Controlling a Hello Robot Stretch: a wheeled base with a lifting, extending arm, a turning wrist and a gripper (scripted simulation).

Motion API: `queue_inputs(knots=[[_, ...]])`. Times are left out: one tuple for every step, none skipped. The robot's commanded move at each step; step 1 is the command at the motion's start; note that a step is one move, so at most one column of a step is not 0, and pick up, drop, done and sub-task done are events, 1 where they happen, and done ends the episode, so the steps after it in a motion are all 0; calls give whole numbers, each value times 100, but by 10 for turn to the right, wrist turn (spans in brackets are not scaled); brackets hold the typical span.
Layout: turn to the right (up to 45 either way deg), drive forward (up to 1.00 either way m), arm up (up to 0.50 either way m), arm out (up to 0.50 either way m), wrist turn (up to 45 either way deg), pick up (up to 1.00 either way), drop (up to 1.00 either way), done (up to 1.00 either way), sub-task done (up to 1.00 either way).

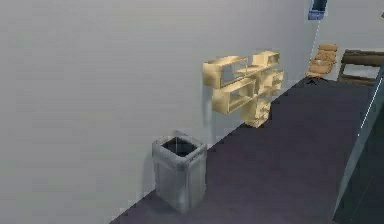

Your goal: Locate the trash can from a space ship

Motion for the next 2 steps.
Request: queue_inputs(knots=[[0,30,0,0,0,0,0,0,0],[-450,0,0,0,0,0,0,0,0]])
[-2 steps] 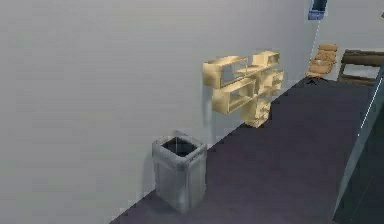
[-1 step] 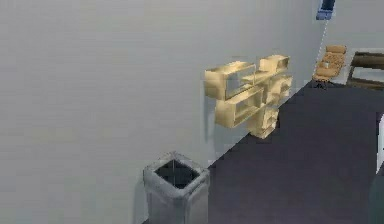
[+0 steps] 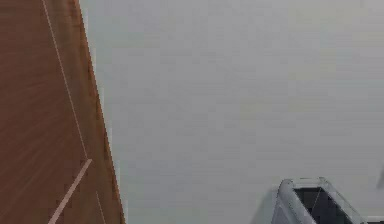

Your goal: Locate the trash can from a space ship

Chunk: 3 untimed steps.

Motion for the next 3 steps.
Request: queue_inputs(knots=[[-30,0,0,0,0,0,0,0,0],[0,40,0,0,0,0,0,0,0],[450,0,0,0,0,0,0,0,0]])
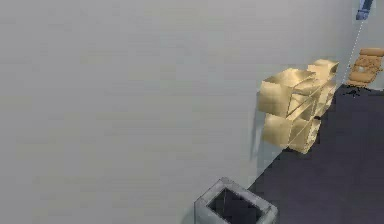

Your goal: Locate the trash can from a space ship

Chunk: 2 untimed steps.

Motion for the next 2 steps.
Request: queue_inputs(knots=[[150,0,0,0,0,0,0,0,0],[0,0,0,0,0,0,0,100,0]])
